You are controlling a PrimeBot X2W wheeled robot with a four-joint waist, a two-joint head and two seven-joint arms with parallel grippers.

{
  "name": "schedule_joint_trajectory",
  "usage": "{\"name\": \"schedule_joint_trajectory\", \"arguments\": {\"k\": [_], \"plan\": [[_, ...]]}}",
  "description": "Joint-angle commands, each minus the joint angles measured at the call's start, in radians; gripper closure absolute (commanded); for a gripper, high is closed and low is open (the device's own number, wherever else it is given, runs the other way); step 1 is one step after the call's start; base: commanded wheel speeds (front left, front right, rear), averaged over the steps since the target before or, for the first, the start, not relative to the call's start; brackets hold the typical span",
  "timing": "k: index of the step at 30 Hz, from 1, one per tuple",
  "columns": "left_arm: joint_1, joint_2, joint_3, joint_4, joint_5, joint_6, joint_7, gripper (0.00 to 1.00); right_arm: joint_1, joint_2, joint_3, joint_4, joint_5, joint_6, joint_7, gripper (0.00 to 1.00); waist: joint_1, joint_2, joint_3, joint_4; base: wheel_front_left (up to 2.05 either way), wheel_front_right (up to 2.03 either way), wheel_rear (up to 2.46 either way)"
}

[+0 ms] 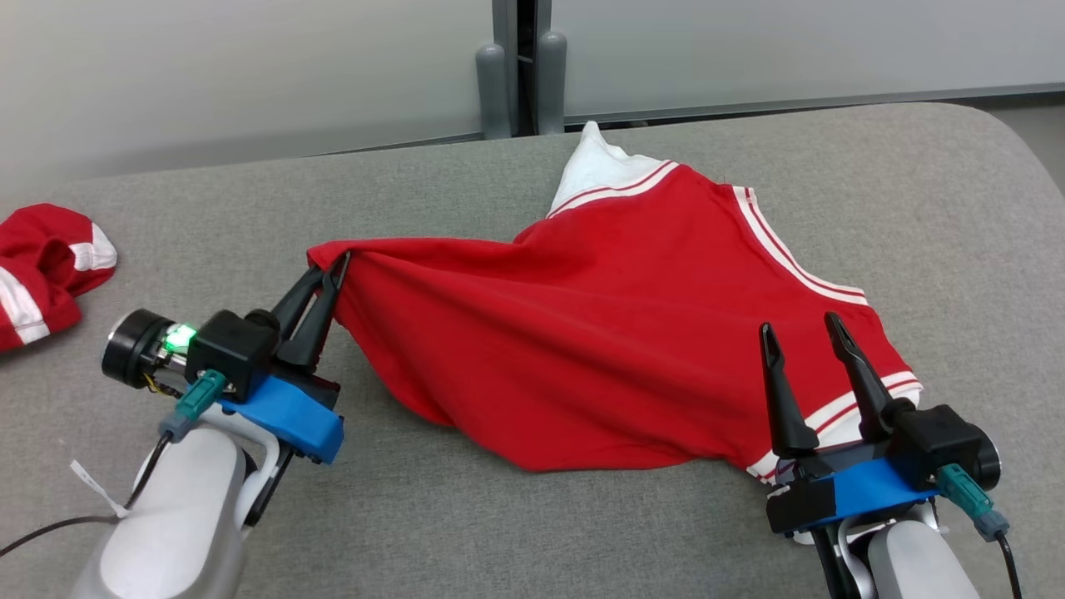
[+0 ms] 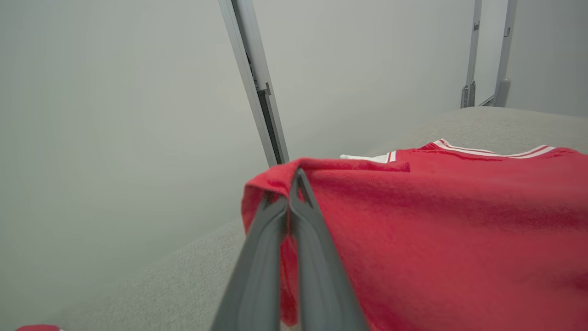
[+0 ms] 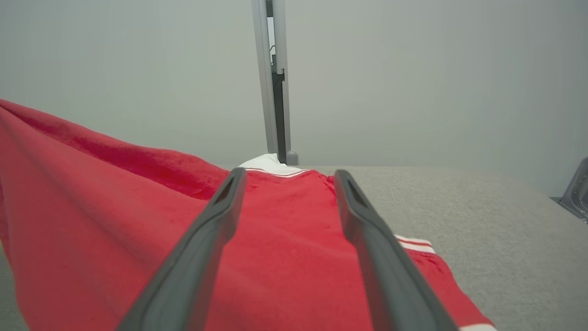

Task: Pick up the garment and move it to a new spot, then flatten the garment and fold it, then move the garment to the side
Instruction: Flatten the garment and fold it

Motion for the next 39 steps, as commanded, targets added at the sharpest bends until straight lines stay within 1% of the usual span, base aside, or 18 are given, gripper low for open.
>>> {"name": "schedule_joint_trajectory", "arguments": {"k": [1,9,11,19,23,27,28,29,30,35,39], "plan": [[-0.034,0.015,0.005,0.024,-0.001,-0.002,0.001,1.0,-0.018,0.003,-0.002,0.002,0.008,0.0,-0.001,0.0,0.0,0.0,0.021,-0.023,0.0,0.0,0.0],[-0.146,0.047,-0.008,0.129,0.0,-0.009,0.0,1.0,-0.051,0.005,-0.002,0.002,0.01,0.0,-0.001,0.0,0.0,0.0,0.082,-0.093,0.0,0.0,0.0],[-0.165,0.048,-0.006,0.14,-0.003,-0.011,0.0,1.0,-0.057,0.005,-0.003,0.003,0.011,0.0,-0.001,0.0,0.0,0.0,0.091,-0.102,0.0,0.0,0.0],[-0.277,0.074,-0.019,0.275,-0.01,-0.016,0.0,1.0,-0.093,0.006,-0.002,-0.001,0.015,0.0,-0.001,0.0,0.0,0.0,0.15,-0.164,0.0,0.0,0.0],[-0.337,0.076,-0.032,0.332,-0.014,-0.017,0.0,1.0,-0.11,0.006,0.0,-0.005,0.023,0.0,-0.001,0.0,0.0,0.0,0.181,-0.185,0.0,0.0,0.0],[-0.372,0.074,-0.045,0.39,-0.02,-0.017,0.0,1.0,-0.12,0.006,-0.001,-0.01,0.025,0.0,-0.001,0.0,0.0,0.0,0.208,-0.192,0.0,0.0,0.0],[-0.382,0.073,-0.047,0.396,-0.022,-0.017,0.0,0.89,-0.122,0.006,-0.002,-0.011,0.026,0.0,-0.001,0.0,0.0,0.0,0.214,-0.192,0.0,0.0,0.0],[-0.388,0.072,-0.05,0.399,-0.021,-0.017,0.0,0.6,-0.125,0.006,-0.003,-0.012,0.027,0.0,-0.001,0.0,0.0,0.0,0.219,-0.191,0.0,0.0,0.0],[-0.388,0.07,-0.052,0.401,-0.024,-0.017,0.0,0.0,-0.127,0.006,-0.005,-0.012,0.029,0.0,-0.001,0.0,0.0,0.0,0.222,-0.188,0.0,0.0,0.0],[-0.334,0.051,-0.027,0.357,-0.037,-0.017,0.0,0.0,-0.123,0.005,-0.009,-0.005,0.03,0.0,-0.001,0.0,0.0,0.0,0.212,-0.16,0.0,0.0,0.0],[-0.261,0.04,0.007,0.283,-0.041,-0.001,0.0,0.0,-0.105,0.005,-0.017,0.0,0.022,0.0,-0.001,0.0,0.0,0.0,0.187,-0.127,0.0,0.0,0.0]]}}
